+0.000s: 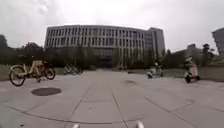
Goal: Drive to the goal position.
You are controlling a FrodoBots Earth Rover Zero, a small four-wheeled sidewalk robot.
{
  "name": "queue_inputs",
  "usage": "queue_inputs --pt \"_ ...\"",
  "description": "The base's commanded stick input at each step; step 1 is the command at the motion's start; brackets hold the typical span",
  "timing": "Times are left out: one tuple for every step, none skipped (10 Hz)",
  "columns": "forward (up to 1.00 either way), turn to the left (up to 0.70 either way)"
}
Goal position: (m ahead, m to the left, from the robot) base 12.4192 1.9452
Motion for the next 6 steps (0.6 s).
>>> queue_inputs --pt "0.85 0.0" --pt "0.85 0.0" --pt "0.85 0.0" --pt "0.85 0.0" --pt "0.85 0.0" --pt "0.85 0.0"
